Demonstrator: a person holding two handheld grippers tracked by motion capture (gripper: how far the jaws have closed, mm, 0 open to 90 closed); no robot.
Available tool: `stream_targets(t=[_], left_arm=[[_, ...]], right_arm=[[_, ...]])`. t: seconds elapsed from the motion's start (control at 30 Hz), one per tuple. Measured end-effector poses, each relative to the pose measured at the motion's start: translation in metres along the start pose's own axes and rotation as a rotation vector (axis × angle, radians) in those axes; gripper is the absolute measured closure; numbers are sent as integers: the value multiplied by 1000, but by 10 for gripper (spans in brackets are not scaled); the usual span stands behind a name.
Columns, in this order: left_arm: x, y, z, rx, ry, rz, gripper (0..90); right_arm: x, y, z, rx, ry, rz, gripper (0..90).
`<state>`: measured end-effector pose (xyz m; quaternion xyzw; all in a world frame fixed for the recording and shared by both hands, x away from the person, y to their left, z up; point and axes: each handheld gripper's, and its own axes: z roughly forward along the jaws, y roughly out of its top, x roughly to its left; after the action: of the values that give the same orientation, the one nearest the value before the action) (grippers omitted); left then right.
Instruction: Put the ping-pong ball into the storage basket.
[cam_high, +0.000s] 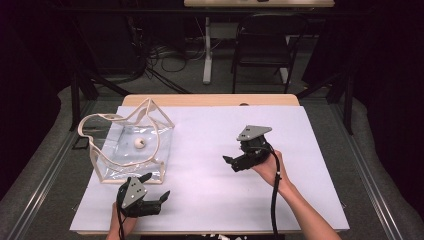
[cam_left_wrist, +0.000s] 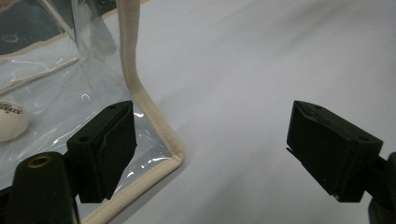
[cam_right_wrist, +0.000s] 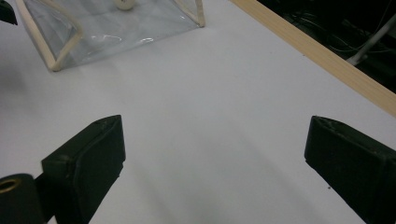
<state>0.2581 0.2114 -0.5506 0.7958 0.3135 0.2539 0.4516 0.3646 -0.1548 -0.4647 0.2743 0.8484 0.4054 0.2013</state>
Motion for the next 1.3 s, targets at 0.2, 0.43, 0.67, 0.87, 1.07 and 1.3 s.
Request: stream_targets(t=[0.2, 0.43, 0.67, 0.87, 1.07, 1.3], left_arm=[[0, 0, 0, 1, 0, 4, 163], [0, 0, 0, 3, 0, 4, 163], [0, 0, 0, 4, -1, 5, 162], [0, 0, 0, 3, 1, 5, 163], [-1, 0, 0, 4, 1, 4, 163], [0, 0, 0, 4, 0, 5, 163]], right_arm=[[-1, -12, -4, 6, -12, 14, 48], [-3, -25, -8, 8, -24, 33, 48], [-5, -37, -12, 13, -38, 51, 45], [-4, -47, -16, 17, -48, 65, 40], [-3, -56, -19, 19, -57, 75, 32], [-1, -67, -22, 24, -70, 81, 28]])
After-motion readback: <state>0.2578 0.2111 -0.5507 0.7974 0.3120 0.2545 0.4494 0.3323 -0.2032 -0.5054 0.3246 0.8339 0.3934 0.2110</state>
